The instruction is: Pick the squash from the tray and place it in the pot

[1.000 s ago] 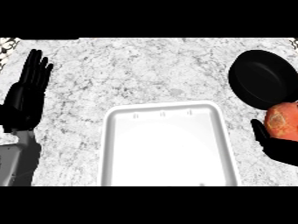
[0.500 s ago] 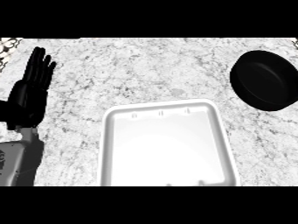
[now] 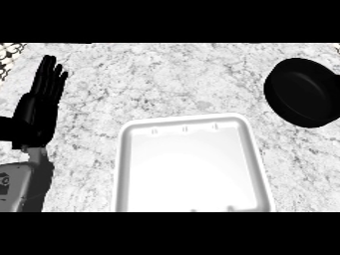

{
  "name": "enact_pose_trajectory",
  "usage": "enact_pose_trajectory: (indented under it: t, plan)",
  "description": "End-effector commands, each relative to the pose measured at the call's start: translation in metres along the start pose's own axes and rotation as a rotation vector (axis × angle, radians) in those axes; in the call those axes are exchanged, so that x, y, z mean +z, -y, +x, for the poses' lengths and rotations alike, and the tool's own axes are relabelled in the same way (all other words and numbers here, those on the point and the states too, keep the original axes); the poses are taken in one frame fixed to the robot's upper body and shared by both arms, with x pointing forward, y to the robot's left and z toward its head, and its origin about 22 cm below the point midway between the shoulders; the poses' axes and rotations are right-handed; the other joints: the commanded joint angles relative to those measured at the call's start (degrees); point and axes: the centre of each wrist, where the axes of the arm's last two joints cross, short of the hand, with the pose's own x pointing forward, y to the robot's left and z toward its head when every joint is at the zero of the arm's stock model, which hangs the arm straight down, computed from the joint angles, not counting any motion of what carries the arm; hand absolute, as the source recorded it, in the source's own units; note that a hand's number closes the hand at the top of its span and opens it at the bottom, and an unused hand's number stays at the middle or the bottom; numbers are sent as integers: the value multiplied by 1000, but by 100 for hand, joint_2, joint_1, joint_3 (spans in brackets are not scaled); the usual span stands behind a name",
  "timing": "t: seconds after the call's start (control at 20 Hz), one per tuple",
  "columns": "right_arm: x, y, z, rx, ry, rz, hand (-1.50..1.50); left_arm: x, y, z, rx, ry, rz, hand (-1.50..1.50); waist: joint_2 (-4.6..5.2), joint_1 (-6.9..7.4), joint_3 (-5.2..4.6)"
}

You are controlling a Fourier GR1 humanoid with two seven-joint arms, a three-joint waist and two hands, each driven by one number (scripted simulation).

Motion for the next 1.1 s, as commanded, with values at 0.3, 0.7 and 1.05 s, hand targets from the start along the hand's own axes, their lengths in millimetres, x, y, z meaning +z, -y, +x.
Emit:
enact_pose_trajectory:
  t: [0.3, 0.7, 1.05]
  plan:
    - [-9, -42, -34, -76, -181, 236, 150, -11, 9, 4, 9, 4, -7, 0, 72, 131, 8]
    - [4, -63, -44, -239, -8, 339, -150, -2, 4, -6, 3, 4, -10, 0, 28, 59, 8]
    - [-31, -42, -25, -553, -18, 165, -150, -4, -10, -1, -4, -9, 1, 0, 2, -1, 0]
